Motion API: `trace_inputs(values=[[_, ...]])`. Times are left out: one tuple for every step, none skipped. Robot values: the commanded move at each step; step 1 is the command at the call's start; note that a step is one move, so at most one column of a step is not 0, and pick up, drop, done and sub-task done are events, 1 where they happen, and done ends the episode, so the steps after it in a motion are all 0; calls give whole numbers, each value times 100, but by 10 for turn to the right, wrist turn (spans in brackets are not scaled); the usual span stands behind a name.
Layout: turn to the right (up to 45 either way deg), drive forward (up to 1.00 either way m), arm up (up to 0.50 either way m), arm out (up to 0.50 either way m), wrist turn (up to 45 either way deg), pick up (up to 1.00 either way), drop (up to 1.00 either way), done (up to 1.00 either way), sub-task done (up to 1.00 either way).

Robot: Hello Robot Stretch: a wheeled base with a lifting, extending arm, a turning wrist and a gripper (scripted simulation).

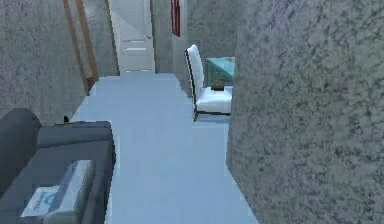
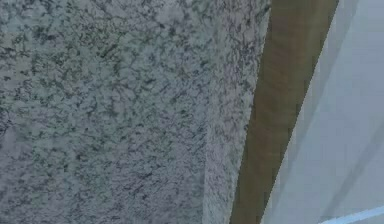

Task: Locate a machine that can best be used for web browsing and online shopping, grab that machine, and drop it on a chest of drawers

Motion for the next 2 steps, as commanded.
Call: trace_inputs(values=[[0,100,0,0,0,0,0,0,0],[0,85,0,0,0,0,0,0,0]])
